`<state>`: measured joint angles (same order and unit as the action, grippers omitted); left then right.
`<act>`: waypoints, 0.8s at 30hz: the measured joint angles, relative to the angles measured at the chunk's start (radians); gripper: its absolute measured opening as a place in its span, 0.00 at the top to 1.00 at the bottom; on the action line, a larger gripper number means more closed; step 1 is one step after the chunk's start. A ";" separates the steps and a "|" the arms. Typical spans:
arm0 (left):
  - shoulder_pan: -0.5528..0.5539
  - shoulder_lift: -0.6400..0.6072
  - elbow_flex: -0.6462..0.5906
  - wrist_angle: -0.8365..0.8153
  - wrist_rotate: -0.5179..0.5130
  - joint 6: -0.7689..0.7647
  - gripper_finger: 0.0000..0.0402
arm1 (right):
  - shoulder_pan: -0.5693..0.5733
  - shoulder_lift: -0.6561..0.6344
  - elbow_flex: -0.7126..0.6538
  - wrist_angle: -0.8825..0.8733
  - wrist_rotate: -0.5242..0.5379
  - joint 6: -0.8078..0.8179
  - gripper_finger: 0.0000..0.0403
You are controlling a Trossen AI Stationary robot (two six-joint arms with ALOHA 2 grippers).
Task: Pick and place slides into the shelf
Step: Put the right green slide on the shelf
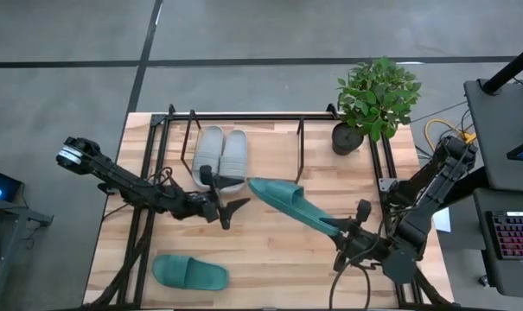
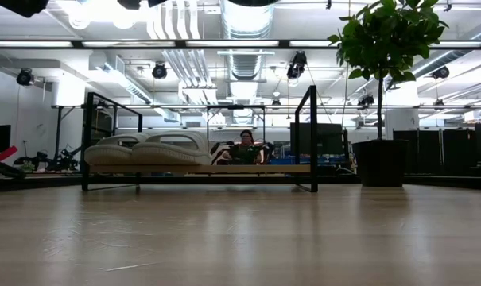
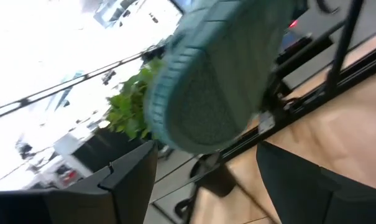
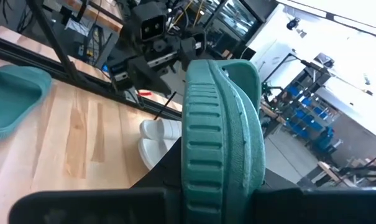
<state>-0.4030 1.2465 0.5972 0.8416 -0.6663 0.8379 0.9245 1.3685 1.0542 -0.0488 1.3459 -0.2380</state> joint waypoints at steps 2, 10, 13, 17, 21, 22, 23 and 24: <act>-0.005 0.000 0.000 0.013 -0.036 0.030 0.36 | 0.000 0.000 0.000 -0.001 -0.002 0.004 0.89; -0.013 0.000 0.020 0.065 -0.064 0.063 0.36 | -0.012 0.003 -0.002 -0.022 0.061 0.070 0.89; -0.013 0.000 0.029 0.125 -0.131 0.060 0.36 | -0.038 0.018 -0.005 -0.023 0.078 0.082 0.89; -0.019 0.000 0.037 0.173 -0.274 0.059 0.36 | -0.086 0.058 0.012 -0.022 0.068 0.113 0.89; -0.024 -0.002 0.042 0.173 -0.388 0.060 0.36 | -0.135 0.120 0.065 -0.021 0.073 0.108 0.89; -0.024 -0.003 0.043 0.173 -0.398 0.060 0.36 | -0.145 0.137 0.083 -0.023 0.075 0.102 0.89; -0.025 -0.004 0.043 0.174 -0.403 0.060 0.36 | -0.155 0.158 0.108 -0.024 0.087 0.091 0.89; -0.027 -0.005 0.043 0.173 -0.409 0.060 0.36 | -0.165 0.179 0.137 -0.022 0.107 0.073 0.89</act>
<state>-0.4305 1.2415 0.6403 1.0147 -1.0754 0.8982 0.7595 1.5475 1.1908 -0.0707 1.4534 -0.1652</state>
